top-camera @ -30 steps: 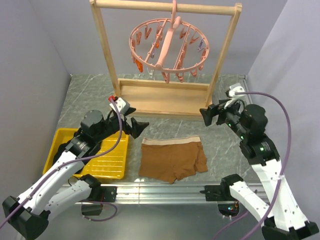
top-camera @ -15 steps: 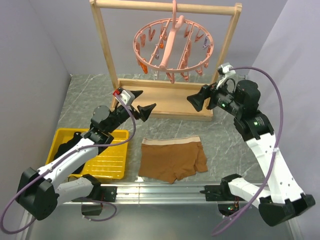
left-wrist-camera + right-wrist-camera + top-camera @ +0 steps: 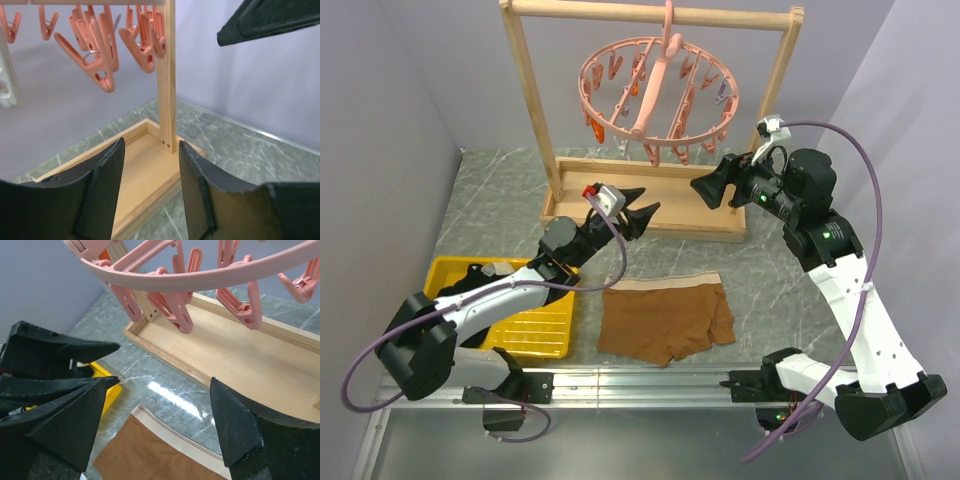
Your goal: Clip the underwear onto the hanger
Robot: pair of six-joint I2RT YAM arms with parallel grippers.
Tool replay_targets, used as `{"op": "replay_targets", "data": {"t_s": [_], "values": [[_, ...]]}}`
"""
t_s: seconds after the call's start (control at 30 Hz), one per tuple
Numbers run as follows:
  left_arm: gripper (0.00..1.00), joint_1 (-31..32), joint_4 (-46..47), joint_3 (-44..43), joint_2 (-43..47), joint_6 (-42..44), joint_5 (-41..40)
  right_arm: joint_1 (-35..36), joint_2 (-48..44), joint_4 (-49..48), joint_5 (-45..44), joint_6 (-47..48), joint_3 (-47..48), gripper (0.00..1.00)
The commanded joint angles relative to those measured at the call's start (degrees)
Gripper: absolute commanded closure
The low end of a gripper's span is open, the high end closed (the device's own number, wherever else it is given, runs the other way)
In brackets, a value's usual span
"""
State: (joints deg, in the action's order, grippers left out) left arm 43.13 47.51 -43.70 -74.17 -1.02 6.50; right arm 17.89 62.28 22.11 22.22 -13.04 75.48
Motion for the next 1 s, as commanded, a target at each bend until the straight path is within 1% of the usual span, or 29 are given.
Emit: {"op": "replay_targets", "data": {"t_s": [0.0, 0.17, 0.27, 0.3, 0.43, 0.47, 0.53, 0.67, 0.7, 0.73, 0.87, 0.97], "values": [[0.45, 0.9, 7.1, -4.6, -2.7, 0.3, -6.3, 0.7, -1.2, -3.7, 1.1, -1.3, 2.3, 0.10], [0.47, 0.9, 9.6, -8.8, -7.3, 0.3, -6.2, 0.7, -1.0, -5.4, 1.7, -2.0, 1.8, 0.16], [0.47, 1.2, 10.1, -11.0, -9.8, -0.4, -6.3, 1.4, -1.5, -8.3, 1.9, -3.1, 0.8, 0.21], [0.47, 1.2, 10.2, -11.6, -10.5, -0.5, -7.9, 1.7, -1.5, -9.2, 1.8, -3.8, 0.5, 0.22], [0.47, 1.5, 10.6, -13.2, -12.5, -0.7, -8.5, 3.5, -1.4, -12.0, 1.1, -4.5, -0.4, 0.27], [0.47, 1.5, 10.8, -13.8, -13.1, -0.6, -8.5, 4.5, -0.9, -12.9, 0.4, -5.2, -0.7, 0.31], [0.47, 1.5, 10.9, -13.9, -13.3, -0.7, -8.3, 5.2, -0.8, -13.3, 0.0, -5.7, -0.8, 0.34], [0.46, 1.4, 11.9, -14.8, -14.2, -0.9, -8.2, 7.6, 0.1, -14.5, -4.5, -6.0, -1.1, 0.39], [0.46, 1.4, 12.2, -14.9, -14.5, -0.7, -8.2, 8.2, 0.6, -14.5, -5.8, -6.2, -1.0, 0.42], [0.47, 1.5, 12.4, -15.2, -14.7, -0.6, -8.2, 9.8, 0.7, -14.6, -9.0, -6.6, -1.2, 0.43], [0.50, 1.6, 12.3, -16.0, -15.0, 0.1, -8.5, 13.4, 0.8, -17.1, -15.1, -6.7, -3.2, 0.44], [0.54, 1.6, 12.3, -15.7, -15.0, 0.4, -8.6, 14.9, 1.6, -18.9, -17.1, -7.4, -3.4, 0.46]]}}
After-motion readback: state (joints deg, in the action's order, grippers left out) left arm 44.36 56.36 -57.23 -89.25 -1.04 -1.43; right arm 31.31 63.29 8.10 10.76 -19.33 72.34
